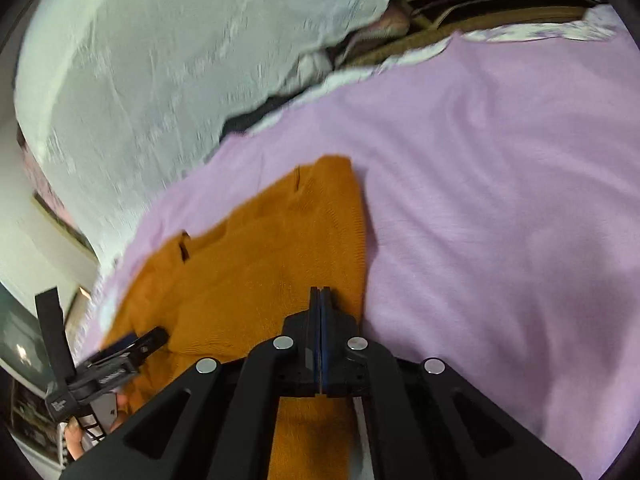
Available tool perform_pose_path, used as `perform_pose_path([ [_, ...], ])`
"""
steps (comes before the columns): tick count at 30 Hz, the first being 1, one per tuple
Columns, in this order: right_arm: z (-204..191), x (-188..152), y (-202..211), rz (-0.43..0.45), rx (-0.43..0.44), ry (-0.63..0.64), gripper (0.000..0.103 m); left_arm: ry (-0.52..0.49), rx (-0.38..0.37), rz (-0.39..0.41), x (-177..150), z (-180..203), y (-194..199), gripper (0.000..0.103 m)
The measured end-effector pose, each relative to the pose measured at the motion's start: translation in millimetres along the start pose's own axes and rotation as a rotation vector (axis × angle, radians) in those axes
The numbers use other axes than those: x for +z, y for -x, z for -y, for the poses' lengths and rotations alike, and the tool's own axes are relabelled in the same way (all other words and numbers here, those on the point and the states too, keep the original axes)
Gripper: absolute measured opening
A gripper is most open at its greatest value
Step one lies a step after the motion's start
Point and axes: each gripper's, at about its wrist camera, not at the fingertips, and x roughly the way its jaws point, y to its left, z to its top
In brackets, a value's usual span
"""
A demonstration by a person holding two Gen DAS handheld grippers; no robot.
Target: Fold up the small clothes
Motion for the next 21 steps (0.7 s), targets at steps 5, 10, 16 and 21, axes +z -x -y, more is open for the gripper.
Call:
perform_pose_path([
  [5,10.0,-8.5,15.9,0.025,-0.004,-0.033,0.016,0.186,-0.014,0.057,-7.4,-63.8,42.7,0.099],
  [10,23.6,-16.3,21.3,0.007,0.024,-0.101,0.014,0.495,-0.082,0.042,-48.5,-157.8,63.2,0.099],
  [16,28.7,-30.1,31.5,-0.005,0.049,-0.119,0.019,0.749,-0.22,0.095,-88.4,-219.1,78.8,0.099],
  [21,31.9,-33.5,33.4,-0.014,0.063,-0.134,0.021,0.84,-0.252,0.144,-93.9,-233.9,78.0,0.098],
])
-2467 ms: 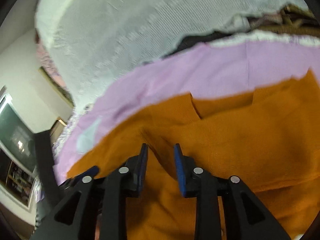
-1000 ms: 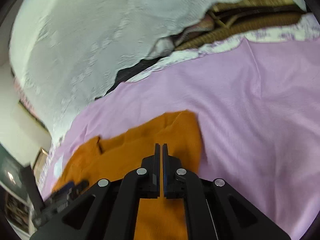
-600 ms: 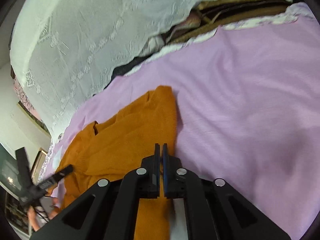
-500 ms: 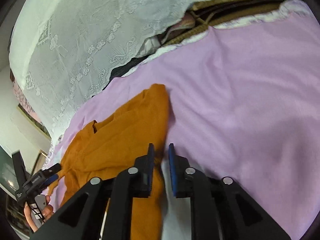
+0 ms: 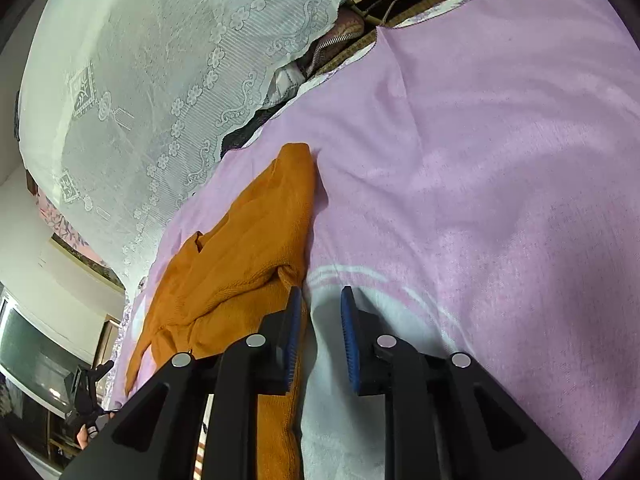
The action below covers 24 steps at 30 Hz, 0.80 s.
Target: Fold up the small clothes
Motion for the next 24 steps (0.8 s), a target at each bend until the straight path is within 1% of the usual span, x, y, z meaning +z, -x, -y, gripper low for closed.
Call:
perform_pose_path([
  [4,-2.1,0.2,-1.2,-0.004,0.0,0.01,0.025,0.04,-0.005,0.056,8.8,-0.7,-9.3,0.098],
  [6,-2.4,-0.2,-1.5,-0.006,0.0,0.013,0.026,0.033,0.004,0.076,14.6,-0.1,-12.7,0.097],
  [7,-2.5,-0.2,-1.7,-0.006,0.0,0.014,0.026,0.019,0.021,0.088,17.7,1.8,-15.5,0.093],
  [8,-2.6,-0.2,-1.9,-0.007,0.0,0.014,0.026,0.005,0.039,0.098,20.1,2.9,-18.1,0.086],
  [9,-2.7,-0.3,-1.9,-0.006,0.0,0.013,0.026,-0.007,0.058,0.105,22.1,3.7,-20.4,0.081],
  [10,-2.9,-0.5,-2.0,-0.006,0.0,0.013,0.026,-0.017,0.079,0.11,25.2,1.9,-23.0,0.07],
  [11,-3.0,-0.5,-2.1,-0.006,-0.001,0.014,0.026,-0.018,0.085,0.111,28.1,-2.5,-23.3,0.06],
  [12,-3.5,-0.5,-2.4,-0.007,-0.001,0.016,0.027,-0.014,0.089,0.111,31.2,-5.6,-25.6,0.055],
  [14,-5.1,-0.4,-3.2,-0.009,-0.003,0.02,0.028,0.004,0.082,0.109,33.9,-13.2,-25.6,0.04],
  [15,-5.4,-0.4,-3.5,-0.009,-0.003,0.022,0.028,0.018,0.078,0.108,35.0,-16.5,-25.7,0.036],
  [17,-6.6,-0.6,-4.0,-0.01,-0.004,0.025,0.029,0.03,0.079,0.103,34.7,-24.3,-23.5,0.019],
  [20,-7.0,-0.8,-4.2,-0.01,-0.004,0.026,0.03,0.049,0.069,0.094,35.3,-29.9,-22.4,0.009],
  [24,-7.8,-0.2,-3.9,-0.004,-0.006,0.028,0.029,0.012,0.074,0.101,33.8,-22.4,-18.1,0.006],
])
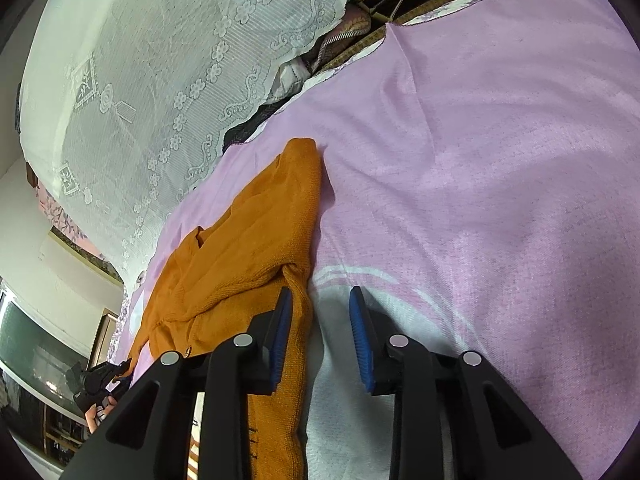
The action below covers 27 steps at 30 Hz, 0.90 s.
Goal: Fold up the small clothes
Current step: 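Grasp the other sleeve cuff with the left tool and fold it across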
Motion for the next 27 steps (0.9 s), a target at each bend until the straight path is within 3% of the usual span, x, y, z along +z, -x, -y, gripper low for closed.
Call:
perform_pose_path([
  [6,-2.7,2.2,-1.0,0.006,-0.004,0.007,0.03,-0.111,-0.013,0.042,-7.3,26.7,21.9,0.005],
  [11,-3.5,2.5,-2.1,0.004,-0.006,0.01,0.03,-0.299,0.026,0.074,-28.8,75.3,35.6,0.005],
  [18,-6.0,3.5,-11.1,-0.034,0.021,0.032,0.038,-0.463,0.034,0.062,-52.0,138.6,35.9,0.005],
  [27,-8.6,12.9,-11.9,-0.058,0.054,0.041,0.04,-0.574,0.012,0.022,-86.3,206.4,23.2,0.005],
])
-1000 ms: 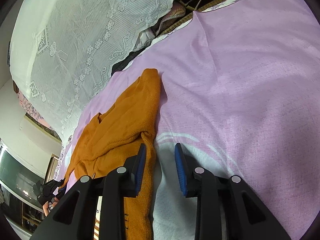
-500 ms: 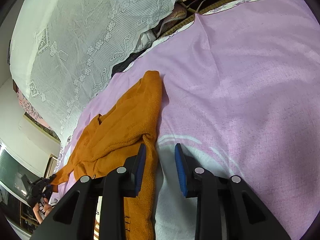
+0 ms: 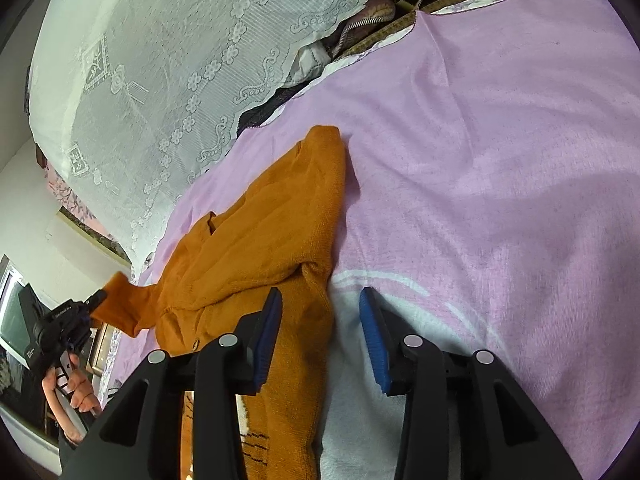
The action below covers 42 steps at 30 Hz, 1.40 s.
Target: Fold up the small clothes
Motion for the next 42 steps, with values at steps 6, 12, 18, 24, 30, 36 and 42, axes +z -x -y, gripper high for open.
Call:
perform_pose_path([
  [6,8.4,10.9,2.5,0.023,0.02,-0.044,0.04,-0.075,-0.034,-0.018,-6.1,56.8,-11.7,0.005],
  [12,9.8,21.6,4.3,0.07,0.004,-0.013,0.04,-0.122,-0.065,-0.04,-17.6,105.0,-26.9,0.005],
  [18,22.7,33.6,0.6,0.078,0.004,-0.046,0.04,-0.176,-0.11,-0.072,-34.7,154.1,-43.1,0.005],
  [24,33.7,37.8,3.1,0.09,0.022,-0.101,0.04,-0.22,-0.136,-0.115,-62.4,190.2,-63.3,0.005],
  [30,35.9,37.1,2.5,0.089,0.023,-0.115,0.04,-0.263,-0.119,-0.188,-93.2,205.1,-90.8,0.005],
  [36,36.7,36.1,1.9,0.086,0.018,-0.113,0.04,-0.318,-0.135,-0.251,-113.0,207.4,-100.5,0.031],
  [42,36.7,35.4,2.2,0.09,0.018,-0.113,0.04,-0.383,-0.142,-0.206,-108.7,199.9,-75.2,0.067],
])
